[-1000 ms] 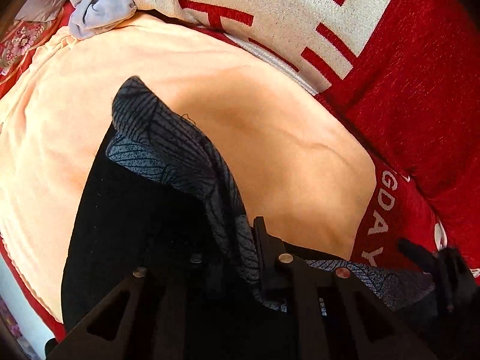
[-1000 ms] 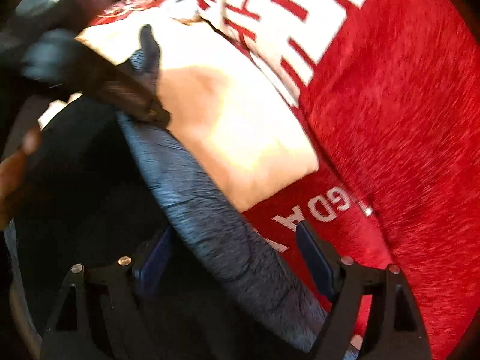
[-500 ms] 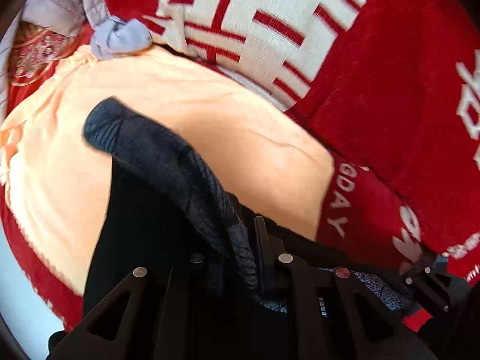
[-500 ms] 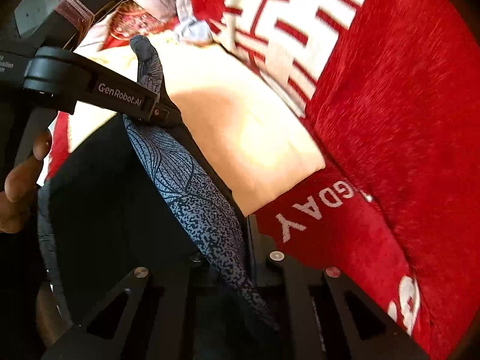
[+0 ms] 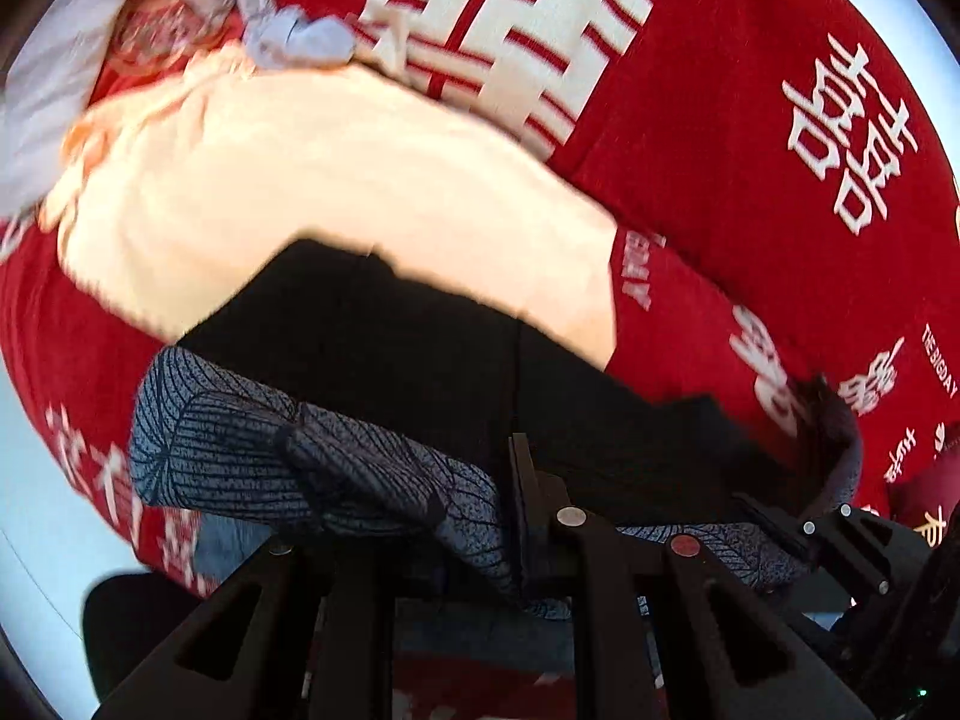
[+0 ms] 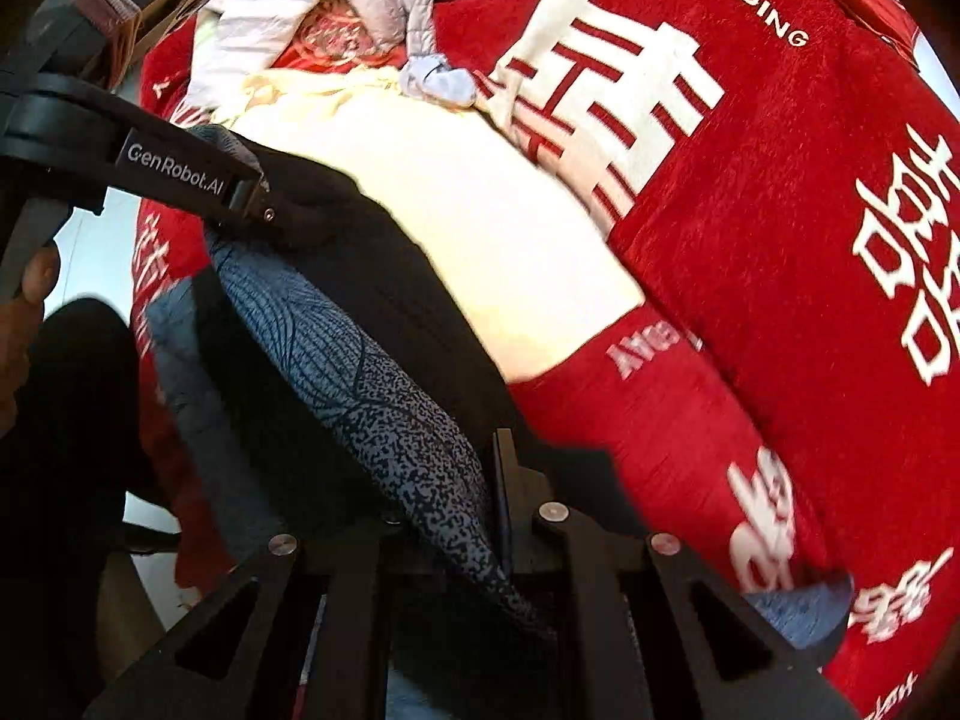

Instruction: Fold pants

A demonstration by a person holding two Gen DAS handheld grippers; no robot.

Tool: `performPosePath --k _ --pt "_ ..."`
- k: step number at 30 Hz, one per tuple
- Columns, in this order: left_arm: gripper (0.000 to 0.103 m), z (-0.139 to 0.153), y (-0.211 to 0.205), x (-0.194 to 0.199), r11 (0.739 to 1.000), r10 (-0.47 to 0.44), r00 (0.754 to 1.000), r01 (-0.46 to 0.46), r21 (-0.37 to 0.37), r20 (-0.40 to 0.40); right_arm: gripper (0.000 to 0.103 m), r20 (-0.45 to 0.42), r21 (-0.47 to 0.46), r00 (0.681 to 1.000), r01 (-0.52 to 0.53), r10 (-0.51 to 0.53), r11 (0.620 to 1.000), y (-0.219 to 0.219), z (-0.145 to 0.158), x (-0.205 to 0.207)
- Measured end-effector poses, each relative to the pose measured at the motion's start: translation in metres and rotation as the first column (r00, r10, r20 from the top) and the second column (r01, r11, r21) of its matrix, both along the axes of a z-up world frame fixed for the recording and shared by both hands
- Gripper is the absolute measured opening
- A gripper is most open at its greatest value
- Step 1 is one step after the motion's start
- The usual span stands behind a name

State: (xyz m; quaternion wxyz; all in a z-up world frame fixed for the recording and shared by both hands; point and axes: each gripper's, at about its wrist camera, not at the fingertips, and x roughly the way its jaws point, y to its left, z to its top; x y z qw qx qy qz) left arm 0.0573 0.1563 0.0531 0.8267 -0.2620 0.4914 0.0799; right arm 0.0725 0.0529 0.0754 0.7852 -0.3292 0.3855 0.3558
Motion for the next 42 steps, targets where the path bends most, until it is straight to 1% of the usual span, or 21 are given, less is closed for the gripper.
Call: performPosePath --k 5,7,9,10,12,13,15,16,17,19,21,23,27,29,30,32,33,35,37,39,42 --pt "0.017 -0.048 0.018 -0.032 0.995 0.035 0.998 -0.039 -0.088 -0.047 0.012 -0.003 -0.04 1.0 0.028 -0.028 0.999 0.005 -0.041 -0.038" --pt "0.018 -0.073 0.027 -0.041 0.98 0.061 0.995 -0.074 -0.184 -0.074 0.012 -0.003 -0.082 0.999 0.04 -0.04 0.996 0.01 -0.062 -0.049" --pt "0.018 -0.08 0.032 -0.047 0.963 0.088 0.995 -0.098 -0.25 -0.052 0.013 0.07 -0.093 0.997 0.047 -0.041 0.995 0.01 -0.074 -0.06" --pt "0.018 -0.079 0.033 -0.047 0.962 0.087 0.995 -0.097 -0.255 -0.052 0.014 0.09 -0.094 0.995 0.049 -0.041 0.994 0.009 -0.075 -0.064" --pt "0.02 -0.075 0.03 -0.048 0.967 0.079 0.995 -0.091 -0.238 -0.059 0.015 0.091 -0.091 0.995 0.059 -0.051 0.994 0.008 -0.071 -0.065" --pt "0.027 -0.073 0.03 -0.05 0.971 0.075 0.995 -0.087 -0.224 -0.065 0.018 0.077 -0.095 0.996 0.061 -0.054 0.994 0.007 -0.068 -0.065" --pt "0.039 -0.065 0.026 -0.055 0.981 0.067 0.994 -0.081 -0.174 -0.082 0.033 0.039 -0.088 0.998 0.06 -0.057 0.994 0.004 -0.06 -0.067" --pt "0.062 -0.06 0.025 -0.058 0.985 0.071 0.994 -0.083 -0.151 -0.087 0.05 0.01 -0.058 0.998 0.061 -0.061 0.996 -0.002 -0.051 -0.068" --pt "0.078 -0.056 0.025 -0.063 0.987 0.079 0.994 -0.089 -0.131 -0.082 0.068 -0.01 -0.021 0.998 0.065 -0.065 0.998 -0.01 -0.042 -0.069" --pt "0.079 -0.048 0.023 -0.076 0.992 0.086 0.995 -0.09 -0.091 -0.054 0.079 -0.052 0.074 0.995 0.087 -0.083 0.993 -0.026 -0.021 -0.071" --pt "0.079 -0.046 0.019 -0.082 0.994 0.069 0.996 -0.074 -0.079 -0.063 0.079 -0.113 0.176 0.986 0.138 -0.119 0.975 -0.044 -0.002 -0.065" --pt "0.079 -0.041 0.014 -0.085 0.994 0.072 0.996 -0.077 -0.077 -0.058 0.079 -0.159 0.224 0.968 0.229 -0.196 0.947 -0.056 0.006 -0.049" --pt "0.079 -0.026 -0.004 -0.073 0.998 0.042 0.999 -0.043 -0.041 -0.02 0.079 -0.197 0.181 0.927 0.354 -0.319 0.918 -0.055 -0.008 -0.015" --pt "0.079 -0.02 -0.014 -0.064 0.999 0.019 1.0 -0.02 -0.026 -0.008 0.079 -0.257 0.163 0.9 0.399 -0.352 0.902 -0.053 -0.024 -0.002" --pt "0.079 -0.018 -0.021 -0.056 1.0 0.001 1.0 -0.001 0.0 -0.007 0.079 -0.283 0.154 0.889 0.414 -0.361 0.897 -0.053 -0.03 0.002" --pt "0.079 -0.02 -0.029 -0.045 0.999 -0.018 1.0 0.02 0.045 -0.023 0.079 -0.304 0.084 0.863 0.446 -0.404 0.891 -0.052 -0.049 0.008" --pt "0.079 -0.024 -0.033 -0.037 0.997 -0.029 0.999 0.032 0.068 -0.043 0.078 -0.293 0.062 0.861 0.451 -0.415 0.891 -0.053 -0.055 0.008" --pt "0.079 -0.036 -0.038 -0.026 0.994 -0.046 0.995 0.055 0.098 -0.092 0.079 -0.246 0.066 0.884 0.425 -0.398 0.903 -0.054 -0.053 -0.002" --pt "0.08 -0.059 -0.041 -0.019 0.986 -0.039 0.98 0.07 0.154 -0.196 0.079 -0.237 0.062 0.886 0.424 -0.4 0.903 -0.06 -0.051 -0.012" --pt "0.082 -0.059 -0.049 -0.023 0.977 -0.056 0.984 0.089 0.195 -0.167 0.079 -0.253 0.069 0.881 0.428 -0.4 0.901 -0.069 -0.049 -0.02" --pt "0.083 -0.053 -0.055 -0.027 0.971 -0.066 0.982 0.104 0.213 -0.179 0.08 -0.266 0.096 0.871 0.45 -0.413 0.888 -0.087 -0.034 -0.025"
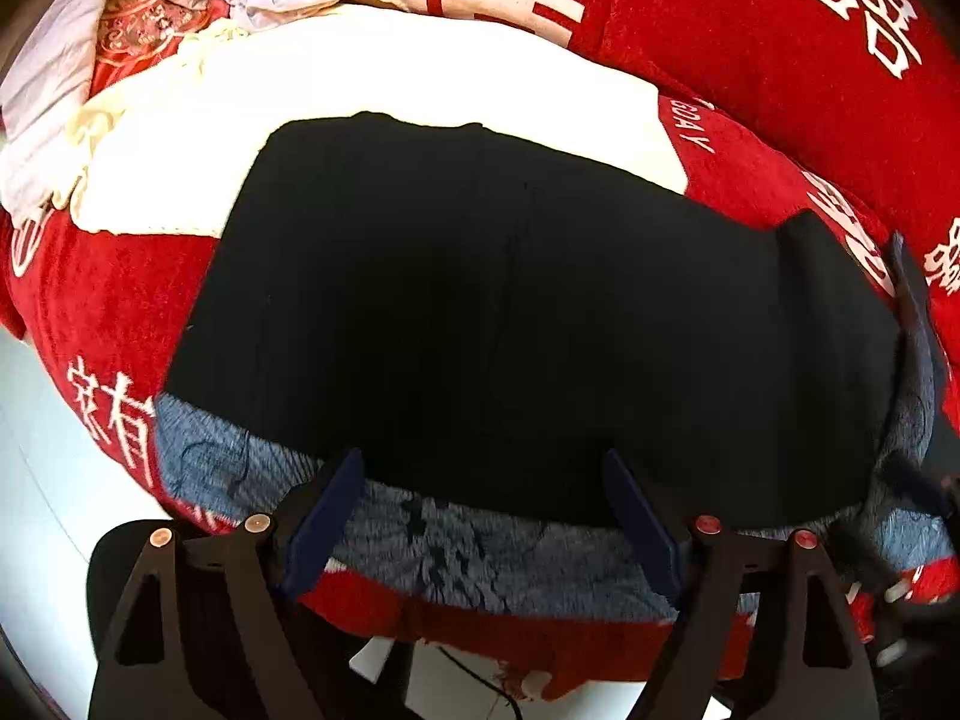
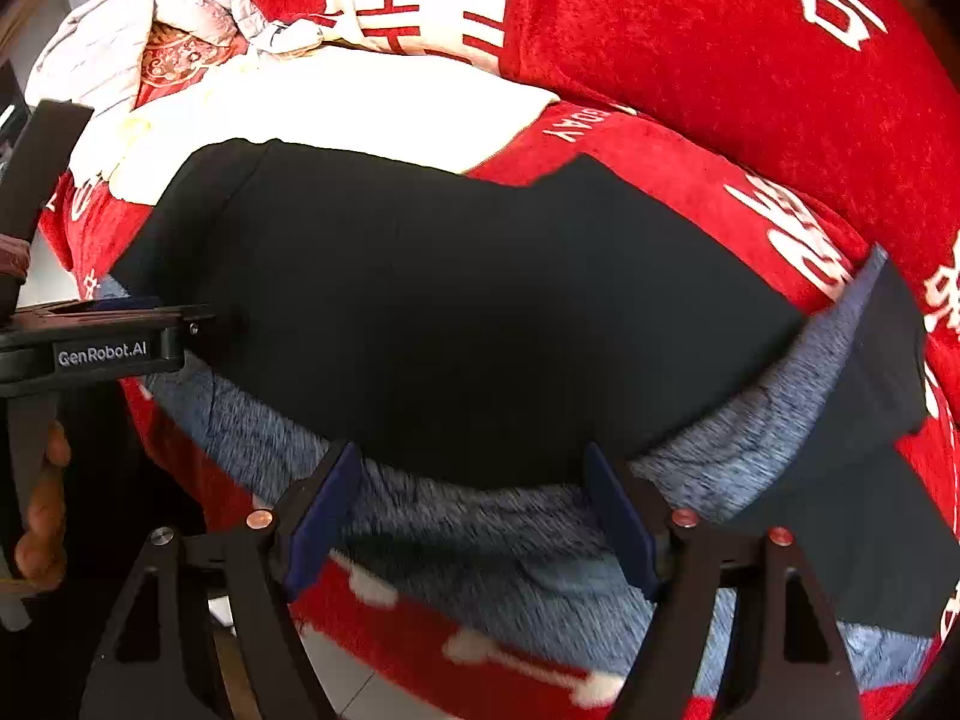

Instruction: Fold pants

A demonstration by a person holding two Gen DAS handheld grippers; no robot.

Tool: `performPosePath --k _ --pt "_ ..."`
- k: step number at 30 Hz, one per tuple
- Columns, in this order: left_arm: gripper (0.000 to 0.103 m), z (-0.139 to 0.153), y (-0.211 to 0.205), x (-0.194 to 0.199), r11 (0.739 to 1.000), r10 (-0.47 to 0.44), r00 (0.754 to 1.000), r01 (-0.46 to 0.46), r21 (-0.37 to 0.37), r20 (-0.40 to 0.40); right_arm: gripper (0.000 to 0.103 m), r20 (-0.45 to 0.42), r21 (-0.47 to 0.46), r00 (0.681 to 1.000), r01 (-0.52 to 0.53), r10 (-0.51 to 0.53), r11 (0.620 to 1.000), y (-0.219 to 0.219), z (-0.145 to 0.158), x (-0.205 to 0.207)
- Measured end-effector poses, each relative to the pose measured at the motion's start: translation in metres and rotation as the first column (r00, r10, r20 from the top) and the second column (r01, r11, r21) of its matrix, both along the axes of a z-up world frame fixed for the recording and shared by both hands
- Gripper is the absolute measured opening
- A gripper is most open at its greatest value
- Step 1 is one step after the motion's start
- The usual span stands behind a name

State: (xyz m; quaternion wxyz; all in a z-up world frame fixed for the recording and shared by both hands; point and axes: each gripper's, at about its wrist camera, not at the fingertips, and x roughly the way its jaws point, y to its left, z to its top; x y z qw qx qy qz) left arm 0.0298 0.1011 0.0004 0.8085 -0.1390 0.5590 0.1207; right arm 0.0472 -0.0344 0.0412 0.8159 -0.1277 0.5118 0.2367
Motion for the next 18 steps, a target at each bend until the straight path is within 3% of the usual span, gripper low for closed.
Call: performPosePath --k 4,7,10,13,16,17,18 --pt "0.083 0.01 -0.011 0.005 0.999 -0.039 0.999 0.039 0.0 -0.005 0.085 0.099 0.057 0.976 0.189 -0.194 0.98 -0.042 0.034 0.034" --pt "0.083 0.015 -0.033 0.022 0.996 -0.09 0.996 0.09 -0.004 -0.003 0.09 0.16 -0.033 0.898 0.42 -0.41 0.907 -0.078 0.038 0.092" --pt "0.083 0.018 -0.063 0.032 0.986 -0.166 0.986 0.166 -0.004 -0.012 0.091 0.097 -0.178 0.813 0.582 -0.574 0.794 -0.108 0.019 0.156" --pt "0.083 0.016 -0.086 0.037 0.972 -0.234 0.972 0.234 -0.005 -0.027 0.091 0.014 -0.271 0.771 0.616 -0.637 0.74 -0.132 -0.006 0.196" --pt "0.083 0.011 -0.103 0.04 0.961 -0.276 0.96 0.277 0.01 -0.052 0.089 -0.108 -0.284 0.751 0.605 -0.651 0.744 -0.141 -0.033 0.213" --pt "0.083 0.01 -0.106 0.04 0.957 -0.287 0.956 0.289 0.025 -0.054 0.087 -0.132 -0.275 0.767 0.58 -0.628 0.767 -0.142 -0.04 0.215" --pt "0.083 0.01 -0.109 0.04 0.953 -0.298 0.953 0.3 0.04 -0.054 0.078 -0.109 -0.238 0.786 0.574 -0.608 0.784 -0.144 -0.036 0.212"
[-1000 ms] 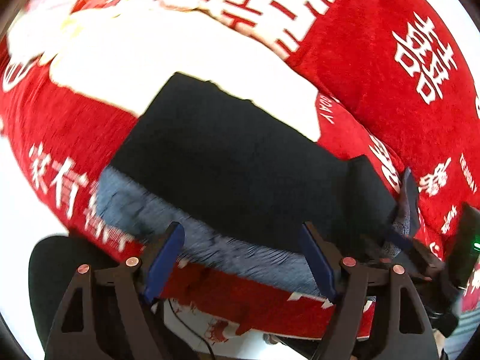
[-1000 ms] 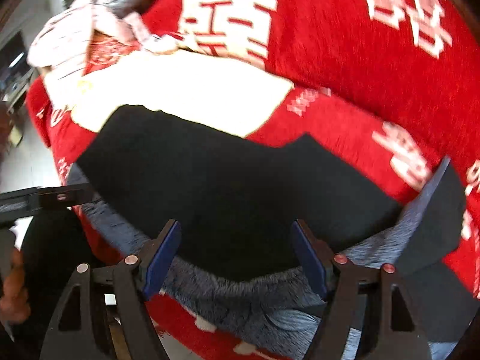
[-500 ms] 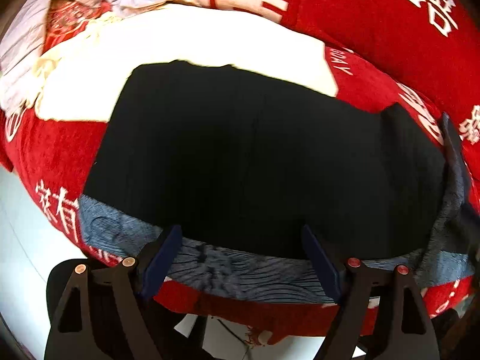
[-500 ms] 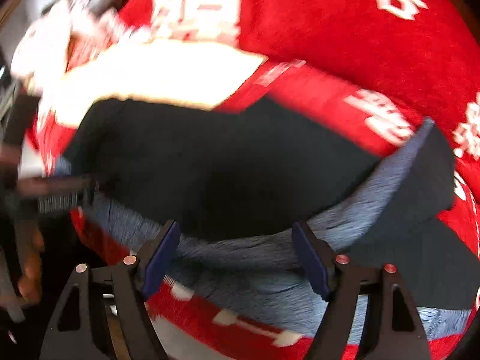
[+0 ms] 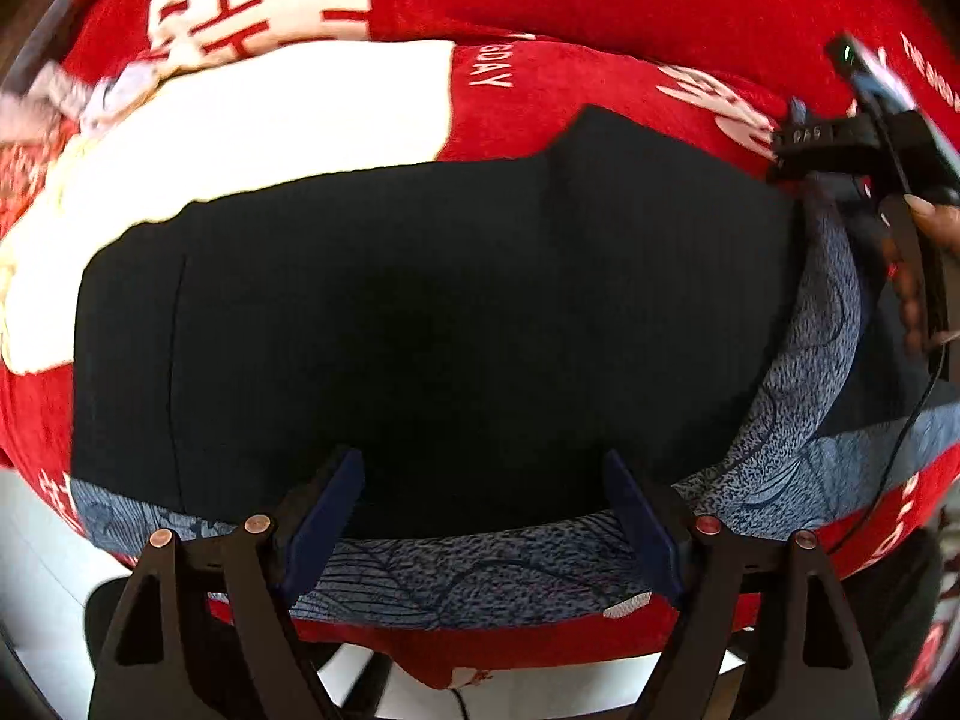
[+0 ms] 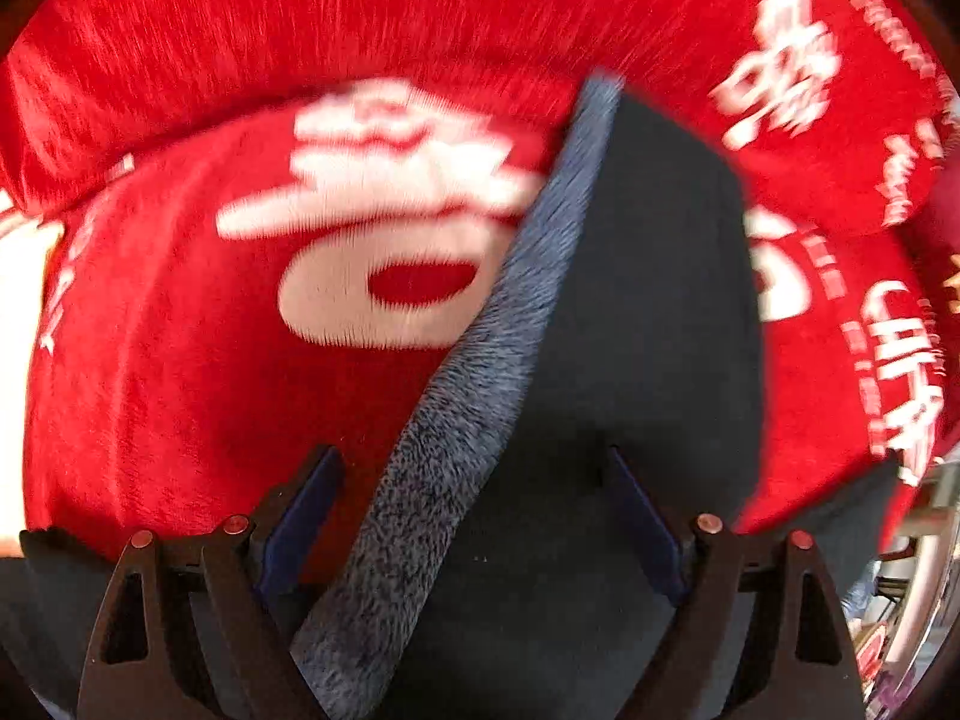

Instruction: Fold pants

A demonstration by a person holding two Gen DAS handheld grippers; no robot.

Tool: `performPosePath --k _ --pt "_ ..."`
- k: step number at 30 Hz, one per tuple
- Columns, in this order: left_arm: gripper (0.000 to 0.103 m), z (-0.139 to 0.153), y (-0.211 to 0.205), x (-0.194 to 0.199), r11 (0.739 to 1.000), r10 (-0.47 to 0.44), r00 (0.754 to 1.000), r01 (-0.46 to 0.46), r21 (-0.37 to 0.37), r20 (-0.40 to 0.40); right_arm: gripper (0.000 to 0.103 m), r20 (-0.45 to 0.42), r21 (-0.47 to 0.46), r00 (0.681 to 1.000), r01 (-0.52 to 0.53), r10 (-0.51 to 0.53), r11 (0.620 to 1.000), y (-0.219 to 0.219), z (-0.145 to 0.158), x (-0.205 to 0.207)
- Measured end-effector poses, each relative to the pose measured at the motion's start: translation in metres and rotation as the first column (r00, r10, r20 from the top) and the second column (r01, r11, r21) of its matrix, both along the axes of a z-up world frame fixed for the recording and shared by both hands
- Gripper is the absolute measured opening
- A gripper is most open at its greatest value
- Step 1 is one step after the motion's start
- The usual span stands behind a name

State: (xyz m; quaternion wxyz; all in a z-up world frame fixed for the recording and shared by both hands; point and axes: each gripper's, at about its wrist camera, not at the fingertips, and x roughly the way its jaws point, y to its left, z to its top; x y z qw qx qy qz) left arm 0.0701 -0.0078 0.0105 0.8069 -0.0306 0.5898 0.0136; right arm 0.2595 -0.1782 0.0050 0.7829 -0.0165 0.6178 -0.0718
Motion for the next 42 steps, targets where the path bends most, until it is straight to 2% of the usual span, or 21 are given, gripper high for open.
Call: performPosePath --k 1,2,3,4,7,11,12,16,19,21,23,24,26,28,29,31,32,33,34,38,42 --pt "0.083 0.0 -0.001 0.0 1.0 -0.007 1.0 0.007 0.002 0.003 0.043 0.025 -0.008 1.0 -0.012 0.012 1.0 -0.003 0.006 -0.005" --pt "0.083 0.001 -0.001 0.0 1.0 -0.007 1.0 0.007 -0.001 0.003 0.016 0.027 -0.018 1.0 -0.009 0.01 1.0 -0.008 0.01 -0.009" --pt "0.083 0.001 -0.003 0.003 1.0 -0.003 1.0 0.003 -0.006 -0.001 0.007 0.034 0.029 0.999 -0.005 0.004 1.0 -0.014 0.015 -0.013" --pt "0.083 0.0 -0.005 0.005 1.0 -0.002 1.0 0.002 -0.011 -0.004 0.006 0.063 0.111 0.998 0.017 -0.024 0.994 -0.027 0.025 -0.023" --pt "0.083 -0.001 -0.008 0.009 1.0 -0.005 1.0 0.005 -0.024 -0.009 0.006 0.179 0.183 0.976 0.091 -0.125 0.979 -0.059 0.057 -0.069" --pt "0.083 0.003 -0.014 0.007 0.999 -0.029 1.0 0.029 -0.042 0.001 0.006 0.298 0.197 0.933 0.146 -0.201 0.97 -0.086 0.083 -0.153" --pt "0.083 0.005 -0.019 0.005 0.998 -0.045 0.999 0.045 -0.045 0.005 0.006 0.301 0.212 0.925 0.171 -0.23 0.962 -0.095 0.083 -0.18" --pt "0.083 0.005 -0.043 0.011 0.993 -0.108 0.994 0.108 -0.043 0.007 0.006 0.292 0.239 0.916 0.209 -0.276 0.948 -0.127 0.062 -0.222" --pt "0.083 0.003 -0.064 0.017 0.986 -0.157 0.988 0.157 -0.055 0.007 0.007 0.269 0.211 0.935 0.175 -0.229 0.962 -0.134 0.044 -0.229" --pt "0.083 0.003 -0.069 0.016 0.986 -0.161 0.987 0.16 -0.05 -0.002 0.018 0.271 0.081 0.953 0.12 -0.138 0.989 -0.129 0.037 -0.22" --pt "0.087 0.002 -0.07 0.018 0.988 -0.148 0.989 0.148 -0.049 -0.004 0.05 0.285 -0.067 0.957 0.08 -0.058 0.995 -0.123 0.036 -0.212" --pt "0.087 0.001 -0.069 0.021 0.988 -0.144 0.99 0.144 -0.053 -0.006 0.058 0.296 -0.102 0.955 0.066 -0.033 0.993 -0.123 0.04 -0.21" --pt "0.087 0.0 -0.069 0.021 0.989 -0.137 0.991 0.136 -0.057 -0.006 0.077 0.34 -0.095 0.94 0.002 0.031 0.995 -0.121 0.052 -0.204" --pt "0.088 -0.001 -0.068 0.02 0.99 -0.132 0.991 0.132 -0.054 -0.006 0.081 0.381 -0.073 0.92 -0.065 0.088 0.995 -0.118 0.064 -0.198" --pt "0.093 -0.001 -0.068 0.02 0.99 -0.129 0.992 0.128 -0.05 -0.007 0.081 0.387 -0.082 0.916 -0.077 0.103 0.994 -0.116 0.066 -0.194" --pt "0.096 -0.005 -0.068 0.02 0.992 -0.115 0.993 0.114 -0.047 -0.015 0.08 0.384 -0.137 0.912 -0.097 0.143 0.986 -0.11 0.064 -0.18" --pt "0.096 -0.005 -0.069 0.021 0.993 -0.111 0.994 0.11 -0.047 -0.016 0.051 0.385 -0.17 0.909 -0.102 0.161 0.98 -0.107 0.061 -0.172" --pt "0.096 -0.004 -0.069 0.02 0.993 -0.11 0.994 0.109 -0.043 -0.014 0.025 0.373 -0.163 0.912 -0.114 0.168 0.98 -0.108 0.06 -0.164" --pt "0.096 -0.004 -0.07 0.02 0.993 -0.111 0.994 0.111 -0.04 -0.015 0.011 0.368 -0.132 0.92 -0.095 0.138 0.987 -0.11 0.062 -0.161" --pt "0.096 -0.001 -0.071 0.018 0.993 -0.114 0.993 0.114 -0.041 -0.019 0.01 0.476 0.033 0.879 -0.023 0.004 0.999 -0.134 0.092 -0.177" --pt "0.096 0.004 -0.079 0.016 0.99 -0.138 0.99 0.137 -0.046 -0.015 0.008 0.51 0.183 0.852 0.03 -0.121 0.983 -0.164 0.111 -0.202"
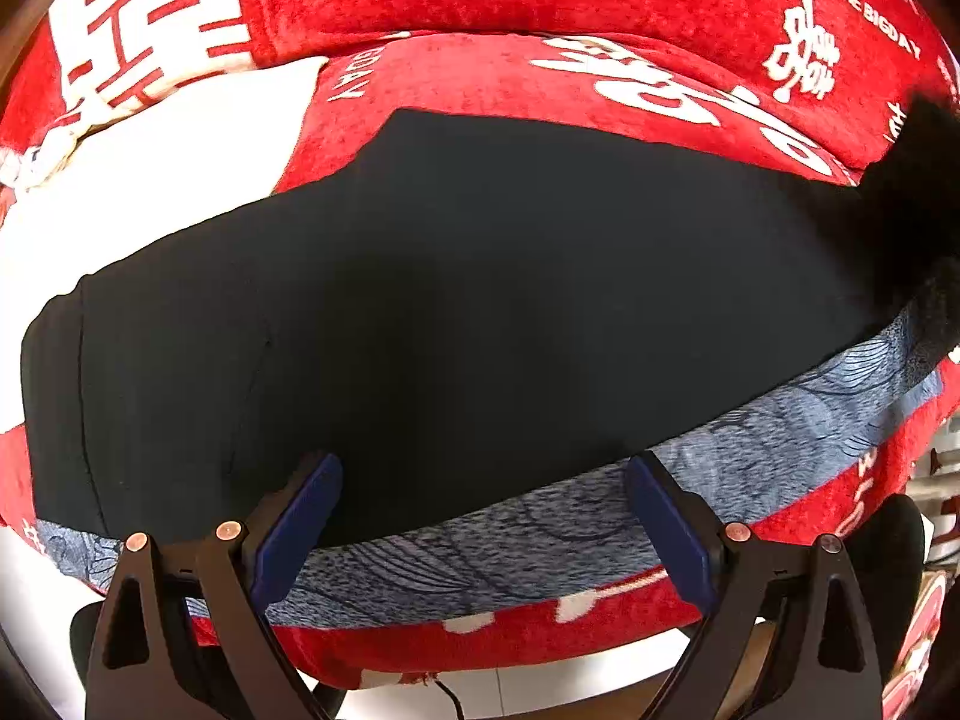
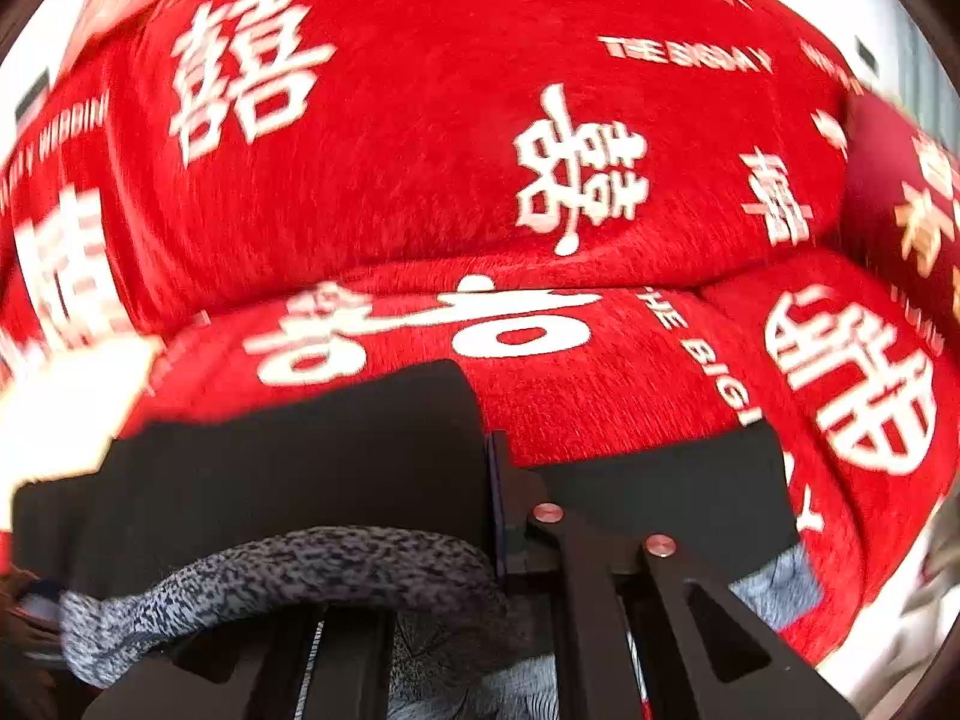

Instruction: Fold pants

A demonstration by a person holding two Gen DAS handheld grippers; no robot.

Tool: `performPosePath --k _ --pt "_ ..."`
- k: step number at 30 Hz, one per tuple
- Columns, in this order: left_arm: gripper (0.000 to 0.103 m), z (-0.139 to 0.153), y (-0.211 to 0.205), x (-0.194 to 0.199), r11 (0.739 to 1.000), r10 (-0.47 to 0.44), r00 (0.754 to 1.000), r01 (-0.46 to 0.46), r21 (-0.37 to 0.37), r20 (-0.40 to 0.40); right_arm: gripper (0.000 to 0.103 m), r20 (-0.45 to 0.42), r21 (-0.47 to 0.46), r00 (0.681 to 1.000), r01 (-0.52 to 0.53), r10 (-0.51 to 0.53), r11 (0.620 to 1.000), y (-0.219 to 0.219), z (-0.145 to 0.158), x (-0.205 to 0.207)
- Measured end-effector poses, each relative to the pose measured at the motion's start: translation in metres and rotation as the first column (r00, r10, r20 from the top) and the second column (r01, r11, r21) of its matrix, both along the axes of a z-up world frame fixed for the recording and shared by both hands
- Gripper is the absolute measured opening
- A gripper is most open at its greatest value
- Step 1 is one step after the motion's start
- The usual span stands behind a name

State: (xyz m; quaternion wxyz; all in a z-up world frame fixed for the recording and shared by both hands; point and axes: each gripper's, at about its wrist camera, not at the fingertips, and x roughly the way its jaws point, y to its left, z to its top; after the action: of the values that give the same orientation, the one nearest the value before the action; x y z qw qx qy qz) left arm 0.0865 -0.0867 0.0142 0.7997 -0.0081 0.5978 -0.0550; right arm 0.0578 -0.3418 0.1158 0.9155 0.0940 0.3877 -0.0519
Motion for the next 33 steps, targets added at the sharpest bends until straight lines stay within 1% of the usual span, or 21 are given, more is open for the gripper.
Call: performPosePath --k 3,5,7,9,11,12,13,15,18,20,22,24,25,26,27,28,29,30,31,32,33 --pt "0.096 0.011 -0.008 -0.004 1.0 -0.03 0.999 0.03 -0.006 0.024 0.008 0.021 0.134 0.999 0.044 -0.047 0.99 -0.024 0.015 -0.022" --pt "0.096 0.02 -0.013 -0.006 0.998 -0.056 0.997 0.057 -0.012 0.048 0.008 0.057 0.182 0.996 0.056 -0.067 0.982 -0.034 0.028 -0.038" --pt "0.096 0.023 -0.019 -0.006 0.997 -0.079 0.995 0.079 -0.009 0.056 0.008 0.063 0.214 0.995 0.067 -0.082 0.974 -0.043 0.029 -0.041" --pt "0.096 0.018 -0.022 -0.003 0.997 -0.081 0.996 0.081 -0.003 0.037 0.008 0.022 0.234 0.995 0.094 -0.102 0.968 -0.054 0.012 -0.033" --pt "0.096 0.008 -0.021 -0.001 0.997 -0.071 0.997 0.071 -0.013 -0.004 0.008 -0.098 0.296 0.984 0.172 -0.149 0.939 -0.071 -0.028 -0.022" --pt "0.096 0.005 -0.019 -0.002 0.998 -0.065 0.998 0.065 -0.017 -0.017 0.007 -0.168 0.325 0.969 0.226 -0.179 0.918 -0.08 -0.052 -0.02" --pt "0.096 0.003 -0.016 -0.003 0.998 -0.059 0.998 0.059 -0.019 -0.026 0.008 -0.22 0.331 0.954 0.271 -0.205 0.904 -0.086 -0.073 -0.02" --pt "0.096 0.003 -0.013 -0.006 0.998 -0.055 0.998 0.055 -0.006 -0.026 0.007 -0.243 0.349 0.943 0.302 -0.225 0.887 -0.092 -0.091 -0.026" --pt "0.096 0.006 -0.012 -0.006 0.999 -0.049 0.999 0.049 0.0 -0.016 0.008 -0.186 0.338 0.954 0.287 -0.235 0.897 -0.093 -0.077 -0.035" --pt "0.096 0.005 -0.016 -0.004 0.999 -0.052 0.998 0.052 -0.004 -0.018 0.008 -0.159 0.311 0.961 0.265 -0.224 0.913 -0.092 -0.067 -0.031" --pt "0.096 0.0 -0.024 -0.002 0.998 -0.071 0.997 0.071 0.0 -0.025 0.008 -0.194 0.282 0.96 0.251 -0.201 0.926 -0.093 -0.073 -0.02" --pt "0.096 -0.008 -0.03 -0.003 0.996 -0.091 0.995 0.092 0.019 -0.042 0.013 -0.261 0.288 0.947 0.262 -0.188 0.921 -0.1 -0.088 -0.015" --pt "0.096 -0.01 -0.031 -0.004 0.995 -0.095 0.995 0.096 0.03 -0.039 0.015 -0.269 0.343 0.945 0.272 -0.184 0.899 -0.109 -0.092 -0.017" --pt "0.096 -0.009 -0.031 -0.005 0.995 -0.097 0.995 0.098 0.033 -0.034 0.026 -0.268 0.373 0.944 0.287 -0.194 0.882 -0.115 -0.091 -0.023" --pt "0.096 -0.009 -0.03 -0.006 0.995 -0.095 0.995 0.096 0.033 -0.033 0.031 -0.274 0.373 0.935 0.319 -0.225 0.871 -0.122 -0.088 -0.028" --pt "0.096 -0.008 -0.03 -0.006 0.995 -0.091 0.995 0.092 0.031 -0.031 0.044 -0.278 0.353 0.925 0.35 -0.261 0.868 -0.128 -0.084 -0.034" --pt "0.096 -0.005 -0.029 -0.005 0.996 -0.084 0.996 0.085 0.031 -0.025 0.059 -0.294 0.269 0.888 0.431 -0.353 0.861 -0.134 -0.077 -0.043" --pt "0.096 -0.003 -0.03 -0.005 0.996 -0.08 0.997 0.081 0.033 -0.017 0.063 -0.29 0.2 0.857 0.49 -0.426 0.849 -0.136 -0.07 -0.049" --pt "0.096 0.0 -0.032 -0.003 0.996 -0.077 0.997 0.077 0.036 -0.002 0.063 -0.251 0.165 0.845 0.519 -0.473 0.839 -0.134 -0.061 -0.058" --pt "0.096 0.003 -0.036 -0.002 0.996 -0.081 0.997 0.08 0.032 0.008 0.063 -0.194 0.158 0.872 0.479 -0.449 0.863 -0.124 -0.051 -0.062" --pt "0.096 0.004 -0.04 -0.001 0.996 -0.084 0.996 0.084 0.029 0.011 0.065 -0.16 0.115 0.912 0.396 -0.377 0.911 -0.104 -0.042 -0.058"
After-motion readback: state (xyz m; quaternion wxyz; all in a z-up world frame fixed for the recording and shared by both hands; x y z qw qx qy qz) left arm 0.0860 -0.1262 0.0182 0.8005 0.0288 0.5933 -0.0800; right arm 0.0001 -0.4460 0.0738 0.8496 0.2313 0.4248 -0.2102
